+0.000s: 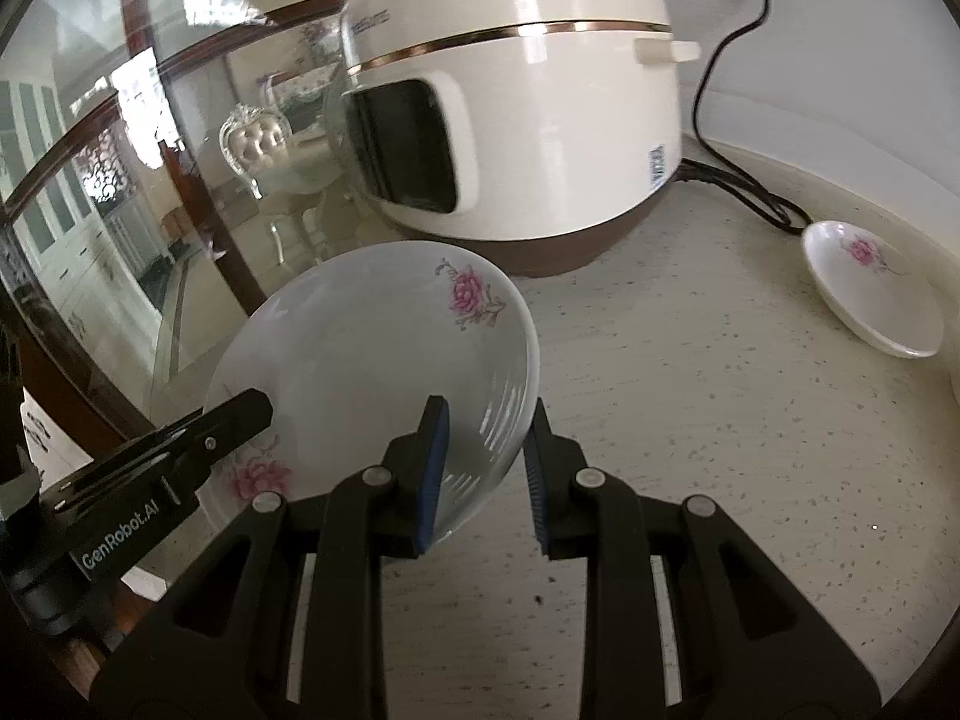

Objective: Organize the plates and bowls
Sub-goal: 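Carry the flowered plate with both grippers over the placed plate, then lower the plate onto the placed plate and open both grippers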

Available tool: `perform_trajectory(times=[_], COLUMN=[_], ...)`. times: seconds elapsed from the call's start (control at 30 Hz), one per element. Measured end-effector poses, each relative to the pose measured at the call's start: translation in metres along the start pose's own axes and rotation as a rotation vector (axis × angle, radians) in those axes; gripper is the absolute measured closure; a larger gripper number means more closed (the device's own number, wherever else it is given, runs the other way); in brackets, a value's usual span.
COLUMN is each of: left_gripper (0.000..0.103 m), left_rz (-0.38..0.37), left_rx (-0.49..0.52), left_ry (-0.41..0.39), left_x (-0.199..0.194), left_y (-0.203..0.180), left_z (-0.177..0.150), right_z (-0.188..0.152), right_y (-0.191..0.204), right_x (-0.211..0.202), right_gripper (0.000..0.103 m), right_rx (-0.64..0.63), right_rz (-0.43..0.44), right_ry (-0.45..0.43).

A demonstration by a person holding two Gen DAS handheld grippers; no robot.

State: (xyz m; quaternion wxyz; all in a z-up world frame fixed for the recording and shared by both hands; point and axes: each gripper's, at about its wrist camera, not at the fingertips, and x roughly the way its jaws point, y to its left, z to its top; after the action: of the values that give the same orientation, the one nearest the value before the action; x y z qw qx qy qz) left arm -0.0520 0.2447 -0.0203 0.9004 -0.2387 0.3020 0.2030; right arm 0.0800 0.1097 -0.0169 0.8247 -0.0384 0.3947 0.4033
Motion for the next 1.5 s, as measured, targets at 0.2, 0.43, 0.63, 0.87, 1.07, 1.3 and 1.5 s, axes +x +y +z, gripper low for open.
perform_trajectory(times=[0.2,0.43,0.63,0.87,1.07,1.3,1.5], left_gripper=[0.084,0.084,0.084,0.084,0.083,0.083,0.082], left_rz=[0.032,0.056,0.071,0.082,0.096,0.135,0.170], left_rx=[-0.025,-0.034,-0.041,-0.042,-0.036,-0.006,0.022], left_ry=[0.010,0.011,0.013,0.008,0.000,-0.020,-0.027], left_x=[0.000,0.000,0.000,0.001,0.000,-0.002,-0.004], left_y=[0.014,0.023,0.030,0.033,0.032,0.028,0.023], left_z=[-0.006,-0.007,-0.009,-0.009,-0.009,-0.011,-0.013], right_z=[-0.003,-0.005,-0.001,-0.001,-0.002,-0.003,-0.004], right_y=[0.013,0.020,0.021,0.024,0.022,0.028,0.028], right_x=[0.008,0.015,0.022,0.028,0.030,0.030,0.031], right_gripper=[0.075,0.075,0.075,0.073,0.070,0.061,0.061], right_rx=[-0.054,-0.089,-0.114,-0.133,-0.131,-0.157,-0.142], right_rz=[0.004,0.016,0.022,0.032,0.056,0.054,0.069], right_ry=[0.017,0.031,0.039,0.048,0.060,0.068,0.081])
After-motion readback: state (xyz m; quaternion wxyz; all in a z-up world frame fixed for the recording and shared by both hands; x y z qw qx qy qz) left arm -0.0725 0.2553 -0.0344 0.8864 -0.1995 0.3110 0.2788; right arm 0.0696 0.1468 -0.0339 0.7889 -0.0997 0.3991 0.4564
